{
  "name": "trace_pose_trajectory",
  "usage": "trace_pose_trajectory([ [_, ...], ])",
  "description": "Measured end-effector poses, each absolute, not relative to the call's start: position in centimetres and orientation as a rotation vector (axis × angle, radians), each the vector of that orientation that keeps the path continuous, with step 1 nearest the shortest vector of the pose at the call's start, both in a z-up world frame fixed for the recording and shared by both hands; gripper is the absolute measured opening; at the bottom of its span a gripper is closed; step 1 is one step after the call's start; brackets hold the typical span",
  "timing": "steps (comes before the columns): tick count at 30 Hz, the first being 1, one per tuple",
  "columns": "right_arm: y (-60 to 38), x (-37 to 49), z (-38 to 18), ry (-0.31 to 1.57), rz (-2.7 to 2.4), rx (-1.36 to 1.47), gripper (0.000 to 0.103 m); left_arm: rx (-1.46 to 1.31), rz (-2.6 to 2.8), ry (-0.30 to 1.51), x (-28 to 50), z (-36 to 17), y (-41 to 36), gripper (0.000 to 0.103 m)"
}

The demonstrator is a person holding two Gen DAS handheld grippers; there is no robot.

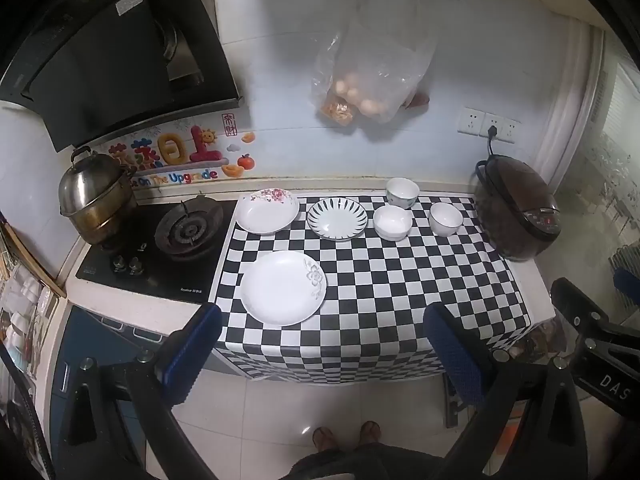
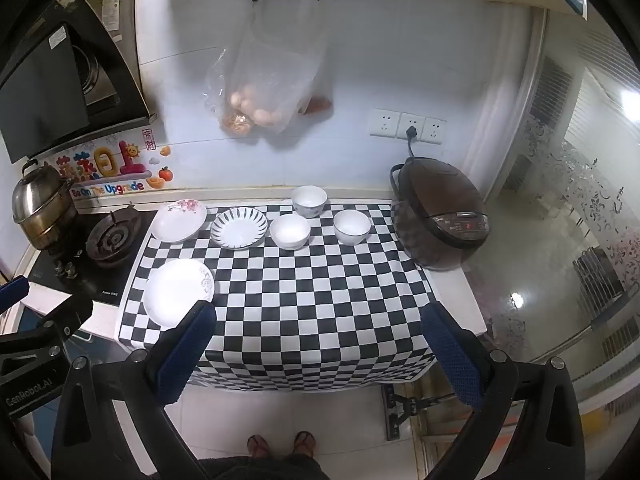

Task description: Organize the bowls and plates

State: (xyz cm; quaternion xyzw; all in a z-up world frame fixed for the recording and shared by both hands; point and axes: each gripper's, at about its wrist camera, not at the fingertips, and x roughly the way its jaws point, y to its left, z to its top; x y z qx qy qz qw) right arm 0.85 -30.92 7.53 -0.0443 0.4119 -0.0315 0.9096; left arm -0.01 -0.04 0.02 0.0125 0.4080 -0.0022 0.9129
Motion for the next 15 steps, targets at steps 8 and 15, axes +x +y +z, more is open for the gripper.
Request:
trace_pose_trajectory([
  [8,-31.19,0.90,7.44,0.845,-0.065,-0.086,0.103,0.022,-0.005,0.832,-0.14,0.01,-0.13,0.103],
  [15,-31.34,0.95,7.50,0.844,-0.063,-0.085,0.103,0.020,-0.006,0.840,0.04,-0.07,-0.38,0.103],
])
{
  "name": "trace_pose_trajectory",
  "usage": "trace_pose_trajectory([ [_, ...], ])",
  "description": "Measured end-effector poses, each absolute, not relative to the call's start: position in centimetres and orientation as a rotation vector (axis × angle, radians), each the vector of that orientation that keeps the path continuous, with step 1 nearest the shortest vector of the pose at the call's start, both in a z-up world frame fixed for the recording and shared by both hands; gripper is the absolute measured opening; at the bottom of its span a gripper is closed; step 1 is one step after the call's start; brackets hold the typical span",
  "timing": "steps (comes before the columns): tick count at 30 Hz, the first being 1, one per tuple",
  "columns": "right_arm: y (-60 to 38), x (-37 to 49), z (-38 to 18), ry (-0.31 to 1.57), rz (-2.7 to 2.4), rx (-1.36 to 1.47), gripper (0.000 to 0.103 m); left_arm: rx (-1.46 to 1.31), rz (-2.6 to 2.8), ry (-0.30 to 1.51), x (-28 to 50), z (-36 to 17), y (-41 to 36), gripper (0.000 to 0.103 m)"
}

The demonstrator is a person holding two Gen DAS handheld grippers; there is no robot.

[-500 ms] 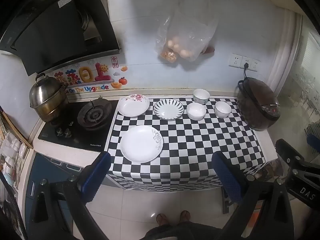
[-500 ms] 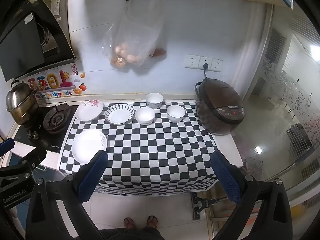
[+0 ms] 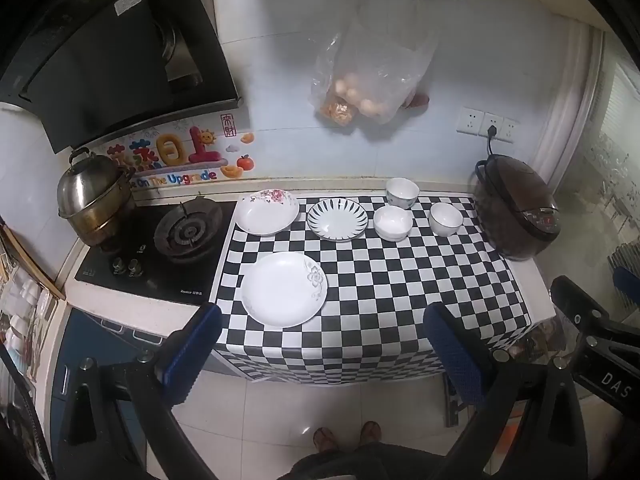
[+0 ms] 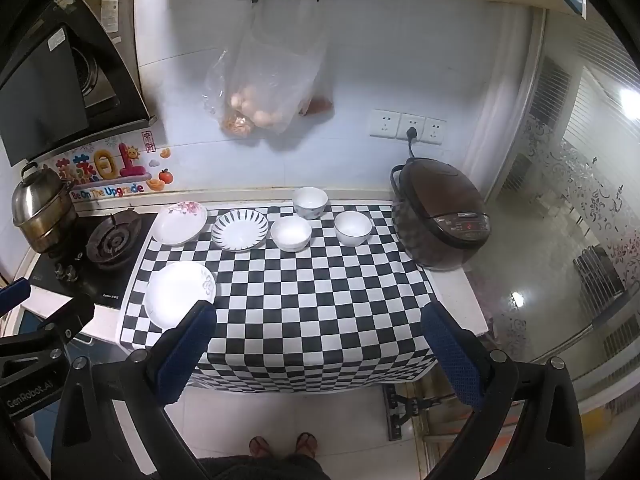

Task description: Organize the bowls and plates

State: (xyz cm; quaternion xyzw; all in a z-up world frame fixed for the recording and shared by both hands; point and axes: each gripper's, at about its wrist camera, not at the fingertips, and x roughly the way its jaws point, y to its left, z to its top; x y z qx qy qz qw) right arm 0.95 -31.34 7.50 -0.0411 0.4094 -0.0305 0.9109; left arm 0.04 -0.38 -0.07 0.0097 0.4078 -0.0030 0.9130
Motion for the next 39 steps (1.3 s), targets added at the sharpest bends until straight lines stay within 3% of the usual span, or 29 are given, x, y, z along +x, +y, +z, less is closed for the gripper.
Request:
trace_pose_trajectory([
  [39,-30.2,1.1,7.5,0.842,-0.062,-0.090,0.103,0.011,-0.013,0.838,0.3,-0.1,0.2,0.103],
])
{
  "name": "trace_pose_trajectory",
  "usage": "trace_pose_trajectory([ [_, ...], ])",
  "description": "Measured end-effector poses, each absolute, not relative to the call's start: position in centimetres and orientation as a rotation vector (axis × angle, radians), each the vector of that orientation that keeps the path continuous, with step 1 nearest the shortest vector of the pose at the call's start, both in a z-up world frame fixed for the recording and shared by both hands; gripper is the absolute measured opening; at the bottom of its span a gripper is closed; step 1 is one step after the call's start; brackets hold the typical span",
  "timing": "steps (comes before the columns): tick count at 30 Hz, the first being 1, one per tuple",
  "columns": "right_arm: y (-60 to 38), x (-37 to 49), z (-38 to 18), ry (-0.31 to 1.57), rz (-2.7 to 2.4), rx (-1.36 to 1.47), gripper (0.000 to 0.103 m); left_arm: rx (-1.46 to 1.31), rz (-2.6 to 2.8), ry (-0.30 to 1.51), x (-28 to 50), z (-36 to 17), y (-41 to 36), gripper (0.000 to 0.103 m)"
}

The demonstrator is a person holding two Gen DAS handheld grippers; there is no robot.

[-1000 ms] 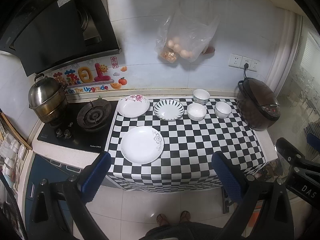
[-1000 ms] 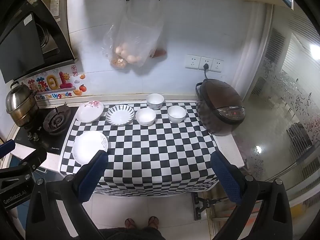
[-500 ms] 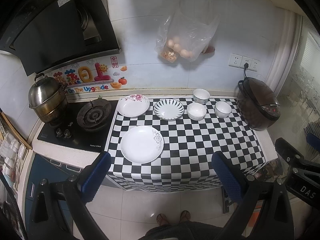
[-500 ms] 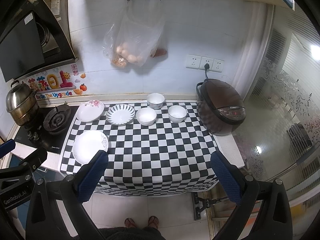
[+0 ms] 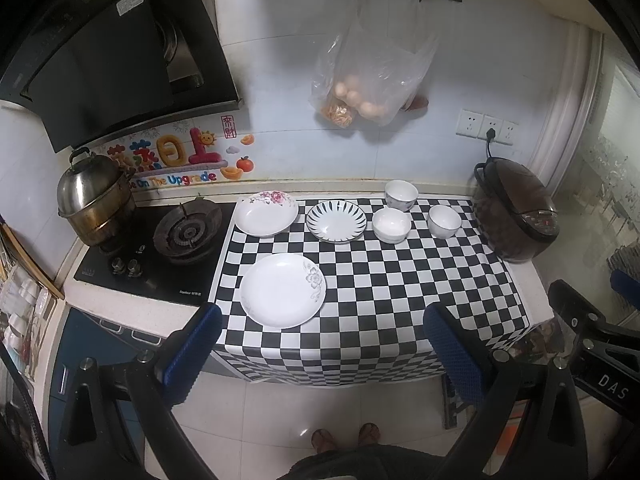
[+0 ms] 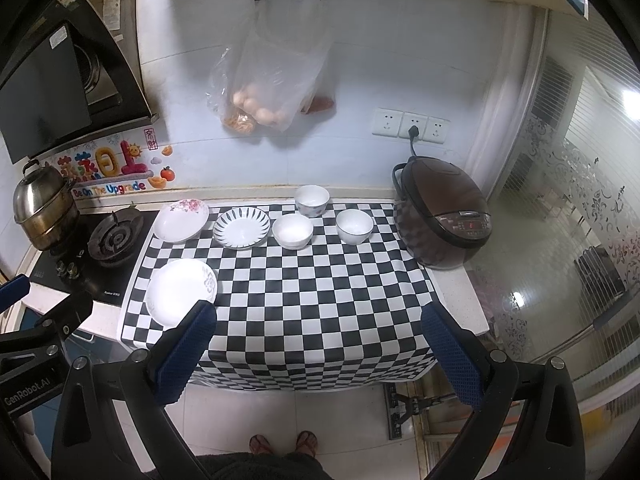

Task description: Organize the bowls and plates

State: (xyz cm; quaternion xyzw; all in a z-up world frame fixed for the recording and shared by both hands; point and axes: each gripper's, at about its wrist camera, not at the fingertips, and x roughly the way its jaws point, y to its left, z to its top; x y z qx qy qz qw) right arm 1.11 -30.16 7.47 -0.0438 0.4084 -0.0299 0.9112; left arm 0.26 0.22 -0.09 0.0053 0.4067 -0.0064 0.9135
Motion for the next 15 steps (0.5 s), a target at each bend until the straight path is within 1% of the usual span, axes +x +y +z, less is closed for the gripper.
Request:
trace_pose_trajectory([
  [15,-30.66,0.80,7.32,0.835,-0.061,-0.088,0.103,0.011,-0.012,0.829,0.47,0.42,0.09,0.103],
])
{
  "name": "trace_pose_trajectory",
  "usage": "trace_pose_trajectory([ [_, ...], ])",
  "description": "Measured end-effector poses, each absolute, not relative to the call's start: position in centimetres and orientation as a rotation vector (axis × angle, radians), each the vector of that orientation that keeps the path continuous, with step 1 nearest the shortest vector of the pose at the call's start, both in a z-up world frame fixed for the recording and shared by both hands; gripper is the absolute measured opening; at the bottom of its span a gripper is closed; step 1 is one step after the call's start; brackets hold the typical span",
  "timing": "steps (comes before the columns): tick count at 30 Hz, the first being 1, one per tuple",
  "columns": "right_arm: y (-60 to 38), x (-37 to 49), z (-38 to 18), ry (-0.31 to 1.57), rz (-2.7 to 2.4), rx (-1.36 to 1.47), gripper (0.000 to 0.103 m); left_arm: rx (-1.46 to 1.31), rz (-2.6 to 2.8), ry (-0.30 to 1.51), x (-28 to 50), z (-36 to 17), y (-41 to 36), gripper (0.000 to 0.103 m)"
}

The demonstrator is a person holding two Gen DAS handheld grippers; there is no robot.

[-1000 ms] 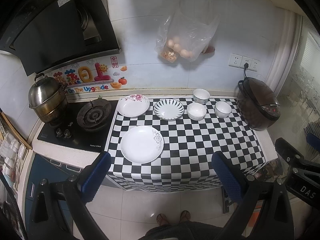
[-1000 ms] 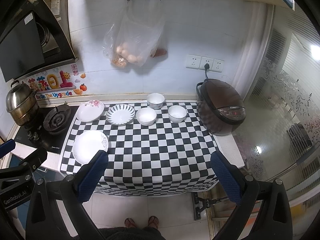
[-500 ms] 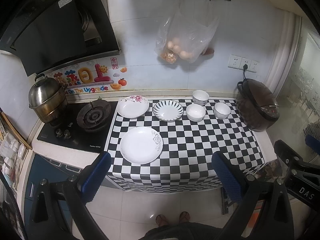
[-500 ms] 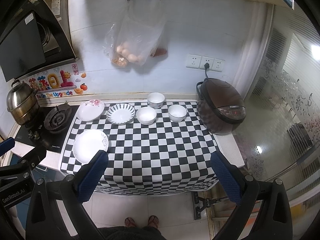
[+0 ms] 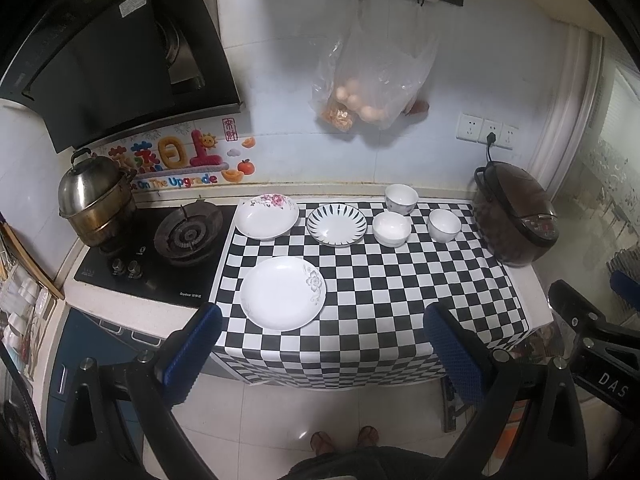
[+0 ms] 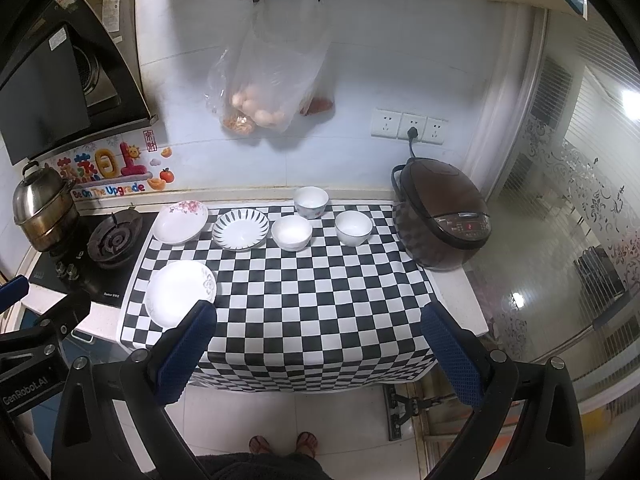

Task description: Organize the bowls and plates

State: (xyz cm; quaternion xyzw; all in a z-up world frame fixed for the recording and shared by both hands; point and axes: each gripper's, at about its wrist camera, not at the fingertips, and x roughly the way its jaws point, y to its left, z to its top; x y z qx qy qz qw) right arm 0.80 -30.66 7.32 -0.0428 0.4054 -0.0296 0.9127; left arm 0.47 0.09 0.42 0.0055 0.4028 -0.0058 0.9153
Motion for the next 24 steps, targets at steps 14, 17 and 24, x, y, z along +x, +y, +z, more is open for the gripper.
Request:
trace_pose_trajectory([
  [14,-31.05,1.05,7.98,0.831,-0.053,-0.086,0.103,0.010,-0.009,0.819,0.55,0.96,0.31,0.103],
  [17,-31.19,1.12,8.14,0.830,-0.048,-0.083,0.103,0.007,-0.011,0.822,0.57,1.07,0.51,0.103],
  [24,-31.23,1.29,8.03,0.829,-0.043,-0.075,0.103,0.007,-0.010,0.822,0.52,0.97,0.56,0.103],
])
